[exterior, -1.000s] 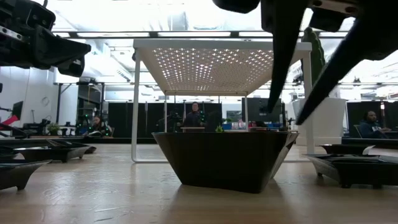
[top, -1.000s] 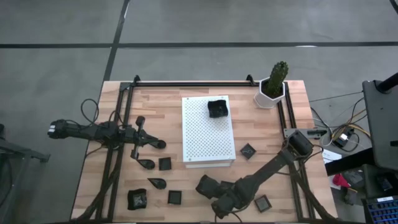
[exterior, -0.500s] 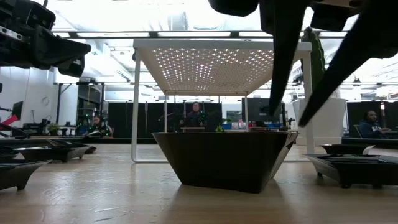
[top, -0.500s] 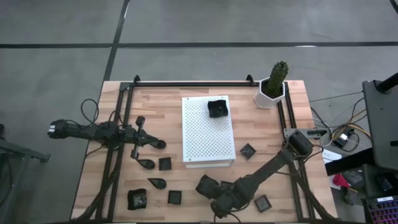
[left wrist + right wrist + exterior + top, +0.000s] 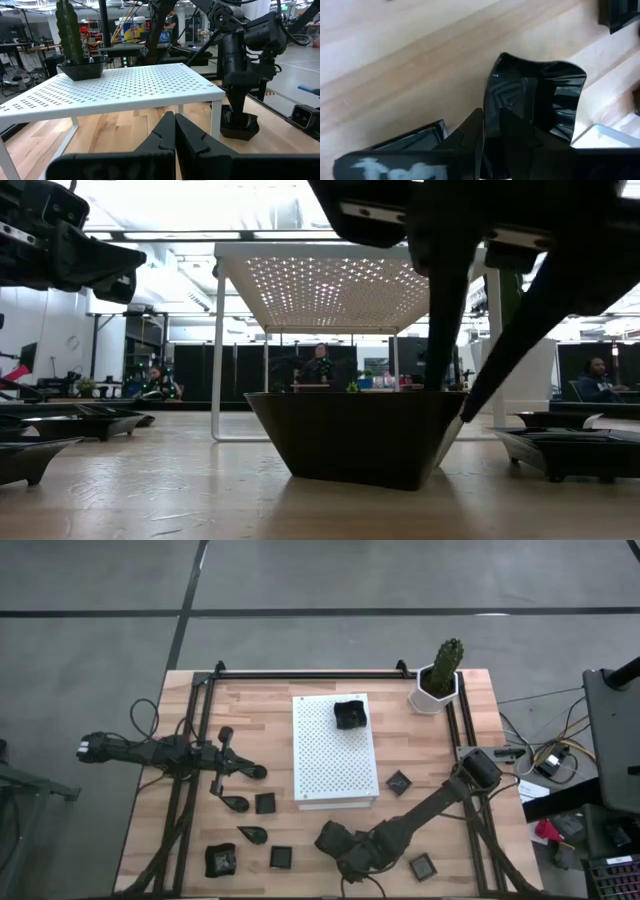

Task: Pick & Place Mini shaped plates
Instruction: Stack the black distorted square plate on top of the black distorted square plate on the shelf

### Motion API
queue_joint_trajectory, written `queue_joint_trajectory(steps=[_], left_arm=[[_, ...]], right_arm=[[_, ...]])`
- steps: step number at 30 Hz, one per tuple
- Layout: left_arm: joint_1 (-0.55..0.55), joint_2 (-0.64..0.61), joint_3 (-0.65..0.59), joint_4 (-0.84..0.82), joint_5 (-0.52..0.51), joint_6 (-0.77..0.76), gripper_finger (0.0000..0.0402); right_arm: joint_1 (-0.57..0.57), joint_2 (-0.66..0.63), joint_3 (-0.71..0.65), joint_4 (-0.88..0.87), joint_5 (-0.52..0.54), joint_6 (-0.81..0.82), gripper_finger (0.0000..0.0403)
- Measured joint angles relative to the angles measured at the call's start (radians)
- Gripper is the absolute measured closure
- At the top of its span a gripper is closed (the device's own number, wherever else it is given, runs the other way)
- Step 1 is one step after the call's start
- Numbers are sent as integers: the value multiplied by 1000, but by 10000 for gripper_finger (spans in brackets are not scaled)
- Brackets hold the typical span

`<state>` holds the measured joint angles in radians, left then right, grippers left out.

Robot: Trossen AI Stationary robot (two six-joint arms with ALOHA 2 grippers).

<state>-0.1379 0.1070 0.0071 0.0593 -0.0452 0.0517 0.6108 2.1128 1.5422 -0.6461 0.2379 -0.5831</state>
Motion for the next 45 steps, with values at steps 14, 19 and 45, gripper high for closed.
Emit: queue_joint_trajectory(steps=[14,19,45], left_arm=[[0,0,0,0,0,0,401],[0,0,0,0,0,0,401],[0,1,0,-9,0,0,401]], right_arm=[[-2,0,6,8,14,52,394],[15,-7,37,4,52,53,394],[73,-71,388,-372,263,220,394]])
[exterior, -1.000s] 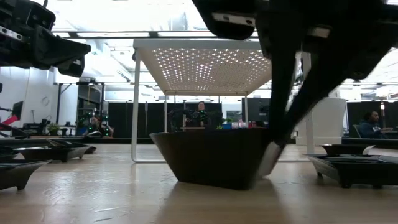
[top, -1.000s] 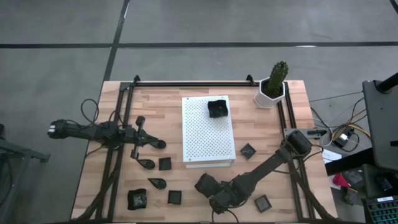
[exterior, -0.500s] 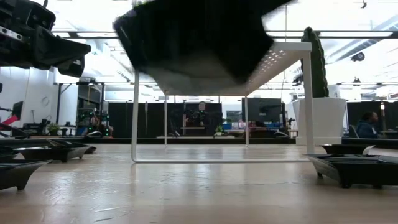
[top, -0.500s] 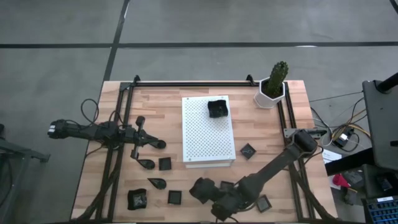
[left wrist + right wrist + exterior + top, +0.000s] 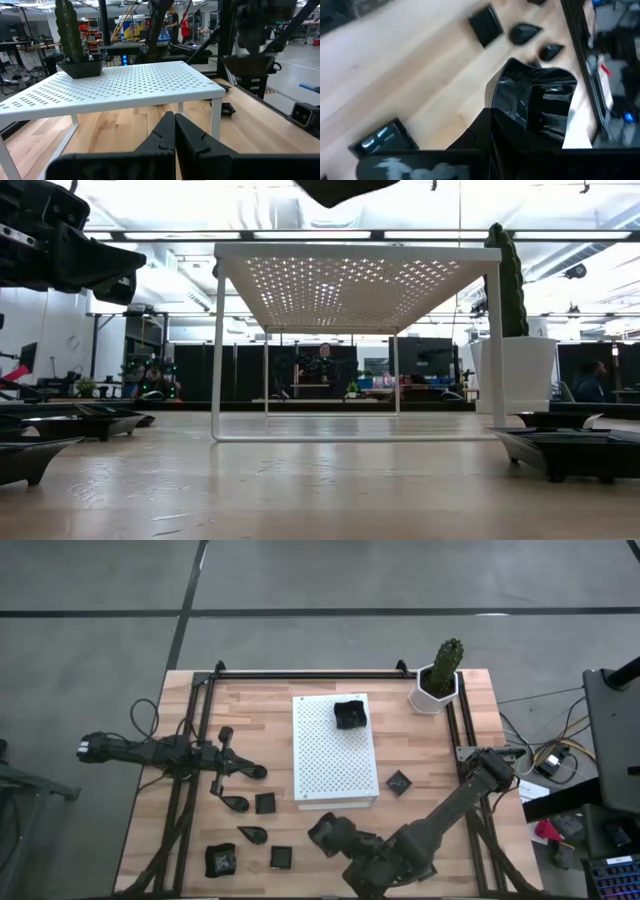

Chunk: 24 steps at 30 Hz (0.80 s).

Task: Pick & Place Mini shaped plates
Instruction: Stack the black distorted square plate on top of the black distorted square plate on the shelf

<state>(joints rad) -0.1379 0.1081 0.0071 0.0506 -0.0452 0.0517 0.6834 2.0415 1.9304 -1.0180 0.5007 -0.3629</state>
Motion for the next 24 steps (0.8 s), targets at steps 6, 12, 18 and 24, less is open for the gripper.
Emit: queue_joint_trajectory(steps=[6,12,18,24], left_arm=[[0,0,0,0,0,0,401],[0,0,0,-3,0,0,401],[0,0,0,-8,0,0,401],[0,0,0,-9,0,0,401]], right_arm=[[-21,-15,61,-184,75,90,394],[-82,-112,32,-202,83,142,394],[-161,-237,-26,-207,105,162,394],[-276,-328,-101,-198,105,140,394]])
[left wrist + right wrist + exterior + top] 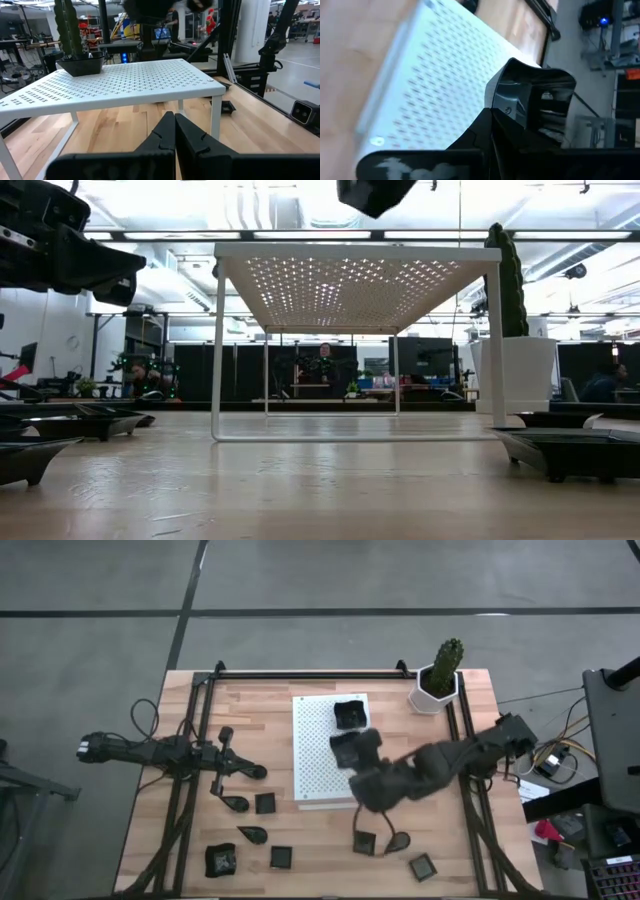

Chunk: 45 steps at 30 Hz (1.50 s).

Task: Pick & Place Mini shaped plates
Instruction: Stack the black distorted square plate on top of the black distorted square plate on the shelf

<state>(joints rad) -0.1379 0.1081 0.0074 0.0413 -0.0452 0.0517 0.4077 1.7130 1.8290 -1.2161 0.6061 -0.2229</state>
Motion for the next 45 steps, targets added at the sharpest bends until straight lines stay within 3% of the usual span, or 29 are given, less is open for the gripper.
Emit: queue_joint_trajectory(steps=[7,13,19,24,45], left_arm=[[0,0,0,-1,0,0,401],[0,0,0,-1,0,0,401],[0,0,0,-1,0,0,401],[0,0,0,-1,0,0,401],[0,0,0,-2,0,0,401]], right_arm=[[-181,-25,-39,22,-10,-80,394],[-337,-26,-54,28,-146,-122,394],[-438,-26,-80,59,-172,-170,394],[-469,-25,-94,117,-238,-203,394],[-467,-11,-162,121,-241,-199,394]])
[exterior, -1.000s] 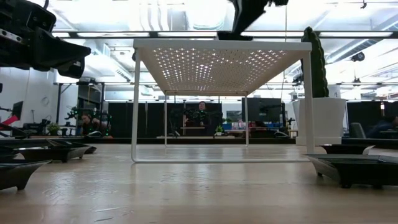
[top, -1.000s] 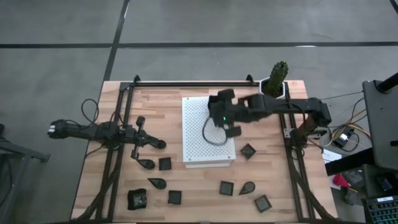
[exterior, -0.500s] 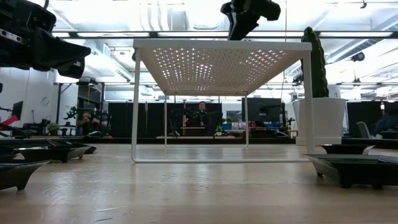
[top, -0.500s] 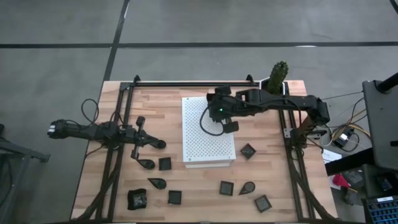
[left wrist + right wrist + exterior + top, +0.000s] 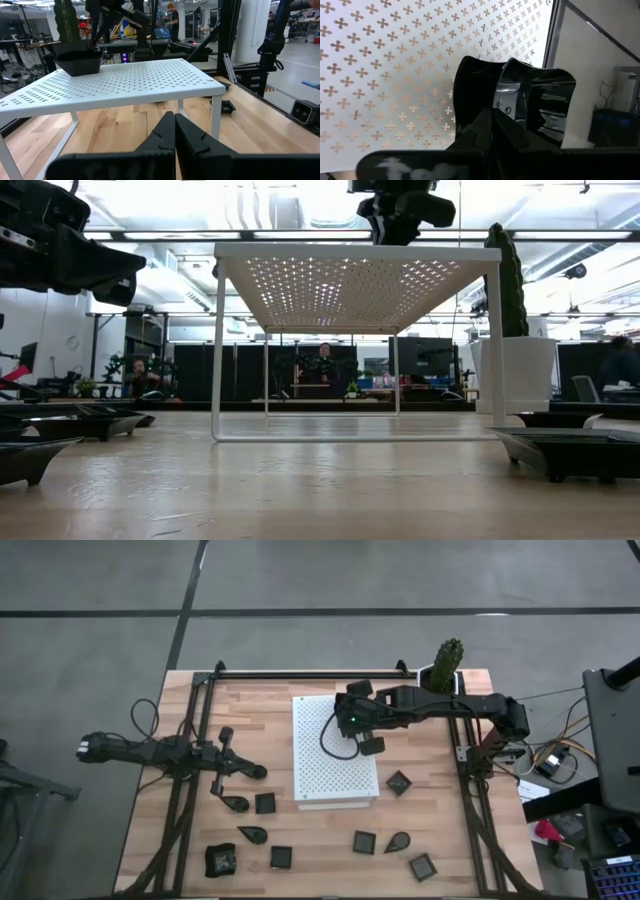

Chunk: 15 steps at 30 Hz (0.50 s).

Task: Pick & Place Mini shaped plates
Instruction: Stack the black distorted square plate on top of the black distorted square plate on the shelf

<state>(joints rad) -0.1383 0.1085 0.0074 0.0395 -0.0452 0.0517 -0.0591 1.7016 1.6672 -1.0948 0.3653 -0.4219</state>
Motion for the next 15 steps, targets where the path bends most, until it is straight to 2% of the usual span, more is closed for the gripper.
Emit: queue_joint_trajectory(steps=[15], left_arm=[[0,0,0,0,0,0,401]], right_arm=[[5,0,-3,-8,-42,22,394]])
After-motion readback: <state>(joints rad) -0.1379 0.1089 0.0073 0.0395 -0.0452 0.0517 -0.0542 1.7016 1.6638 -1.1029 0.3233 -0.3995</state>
